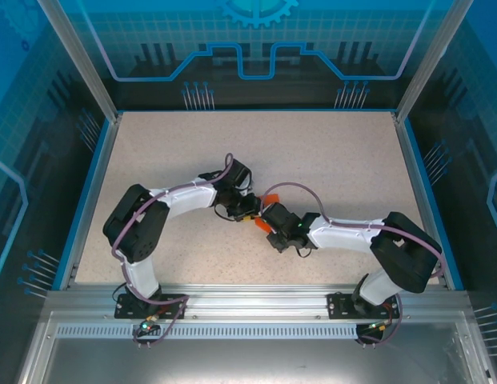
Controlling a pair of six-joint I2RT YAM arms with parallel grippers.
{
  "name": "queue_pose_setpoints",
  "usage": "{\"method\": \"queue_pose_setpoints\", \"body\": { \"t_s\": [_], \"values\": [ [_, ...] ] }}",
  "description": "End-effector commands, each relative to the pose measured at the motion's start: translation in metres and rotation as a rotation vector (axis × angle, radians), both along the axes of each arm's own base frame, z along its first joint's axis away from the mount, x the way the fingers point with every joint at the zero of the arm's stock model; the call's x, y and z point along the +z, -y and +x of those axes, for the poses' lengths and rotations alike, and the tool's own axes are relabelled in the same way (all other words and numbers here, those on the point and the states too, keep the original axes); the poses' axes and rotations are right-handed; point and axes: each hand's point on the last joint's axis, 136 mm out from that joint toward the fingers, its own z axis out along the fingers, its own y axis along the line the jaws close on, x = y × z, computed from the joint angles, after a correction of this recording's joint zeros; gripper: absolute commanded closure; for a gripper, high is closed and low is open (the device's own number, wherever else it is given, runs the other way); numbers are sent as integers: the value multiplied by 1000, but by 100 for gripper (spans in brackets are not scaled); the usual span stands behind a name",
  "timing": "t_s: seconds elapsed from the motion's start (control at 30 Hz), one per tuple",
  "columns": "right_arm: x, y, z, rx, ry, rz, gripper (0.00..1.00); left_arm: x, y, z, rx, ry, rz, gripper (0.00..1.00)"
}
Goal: Fold a paper plane with a square sheet of paper (fold left side to right side)
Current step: Fourth fold the wing at the center of the table.
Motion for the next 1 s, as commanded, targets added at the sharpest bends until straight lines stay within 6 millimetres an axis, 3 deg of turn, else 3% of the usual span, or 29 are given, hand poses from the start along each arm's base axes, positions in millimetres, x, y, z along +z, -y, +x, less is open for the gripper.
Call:
{"method": "queue_pose_setpoints", "body": {
  "t_s": [0.0, 0.17, 0.3, 0.5, 0.73, 0.97],
  "values": [
    [-2, -7, -3, 24, -34, 28, 91, 39, -6, 11, 5, 83, -50, 52],
    [6, -9, -2, 9, -65, 94, 93, 53, -31, 14, 54, 138, -25, 41],
    [16, -10, 1, -12, -102, 199, 95, 50, -38, 9, 63, 145, -16, 43],
    [20, -4, 7, -57, -176, 349, 97, 25, -13, -1, 21, 73, -65, 63],
    [17, 1, 10, -87, -233, 421, 97, 8, 25, 2, -38, 33, -70, 65],
    [12, 1, 10, -97, -251, 429, 96, -11, 32, 7, -32, -3, -43, 68]
  ]
}}
